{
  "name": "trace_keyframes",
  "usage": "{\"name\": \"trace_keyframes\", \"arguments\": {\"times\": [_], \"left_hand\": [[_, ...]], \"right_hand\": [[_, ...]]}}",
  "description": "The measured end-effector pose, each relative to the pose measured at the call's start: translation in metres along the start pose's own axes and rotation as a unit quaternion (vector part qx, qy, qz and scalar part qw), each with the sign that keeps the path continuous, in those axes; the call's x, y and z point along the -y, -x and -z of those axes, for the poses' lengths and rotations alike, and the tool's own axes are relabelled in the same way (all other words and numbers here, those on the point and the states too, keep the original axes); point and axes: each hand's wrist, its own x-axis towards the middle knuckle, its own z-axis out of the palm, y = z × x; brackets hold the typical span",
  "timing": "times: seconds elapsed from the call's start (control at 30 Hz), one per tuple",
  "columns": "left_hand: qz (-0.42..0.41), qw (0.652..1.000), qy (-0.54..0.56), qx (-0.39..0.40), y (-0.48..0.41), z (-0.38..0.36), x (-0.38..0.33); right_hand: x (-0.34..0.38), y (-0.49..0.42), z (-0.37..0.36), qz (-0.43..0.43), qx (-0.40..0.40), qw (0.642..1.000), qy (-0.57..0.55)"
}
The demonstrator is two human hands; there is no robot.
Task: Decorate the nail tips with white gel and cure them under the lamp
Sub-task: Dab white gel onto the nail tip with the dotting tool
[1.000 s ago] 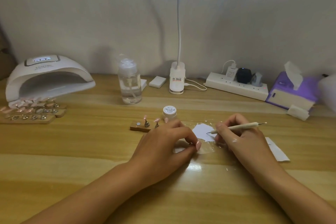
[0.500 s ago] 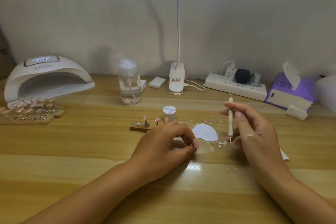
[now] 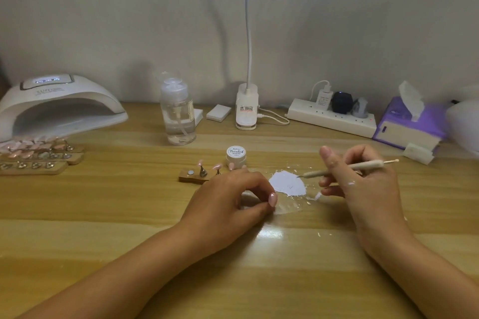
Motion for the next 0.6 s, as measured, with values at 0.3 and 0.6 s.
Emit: {"name": "trace_keyframes", "arguments": {"times": [0.3, 0.6], "left_hand": [[0.005, 1.0, -0.004, -0.001, 0.0, -0.002, 0.001], [0.003, 1.0, -0.001, -0.009, 0.001, -0.004, 0.002]], "right_hand": [[-0.014, 0.001, 0.0, -0.047, 0.046, 0.992, 0.105], [-0.017, 0.0, 0.001, -0.056, 0.066, 0.982, 0.169]]}}
